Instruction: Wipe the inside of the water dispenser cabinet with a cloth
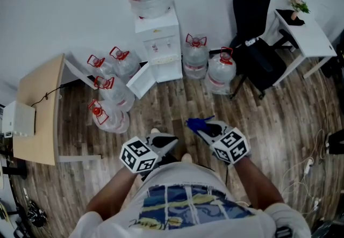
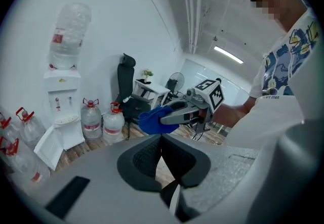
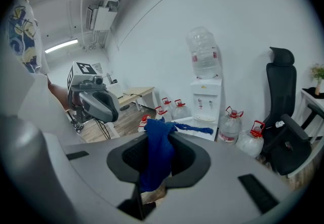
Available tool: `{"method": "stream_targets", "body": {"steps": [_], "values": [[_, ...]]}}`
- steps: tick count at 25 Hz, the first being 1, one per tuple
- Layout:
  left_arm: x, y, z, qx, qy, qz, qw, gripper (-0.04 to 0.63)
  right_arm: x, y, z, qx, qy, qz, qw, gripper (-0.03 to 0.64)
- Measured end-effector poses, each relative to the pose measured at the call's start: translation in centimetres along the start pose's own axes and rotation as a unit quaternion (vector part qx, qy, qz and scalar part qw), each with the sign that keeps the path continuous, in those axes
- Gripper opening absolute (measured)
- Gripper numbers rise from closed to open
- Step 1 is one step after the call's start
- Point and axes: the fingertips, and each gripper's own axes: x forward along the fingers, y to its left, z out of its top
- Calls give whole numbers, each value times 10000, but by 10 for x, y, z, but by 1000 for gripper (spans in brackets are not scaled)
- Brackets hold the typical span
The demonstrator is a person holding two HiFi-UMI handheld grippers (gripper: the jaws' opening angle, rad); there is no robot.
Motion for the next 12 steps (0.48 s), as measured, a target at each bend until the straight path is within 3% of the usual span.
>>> {"method": "stream_targets", "body": {"steps": [12], "values": [[0, -6, 19, 191, 30, 49, 9998, 3, -10, -18, 11, 116, -276, -180, 9994, 71]]}}
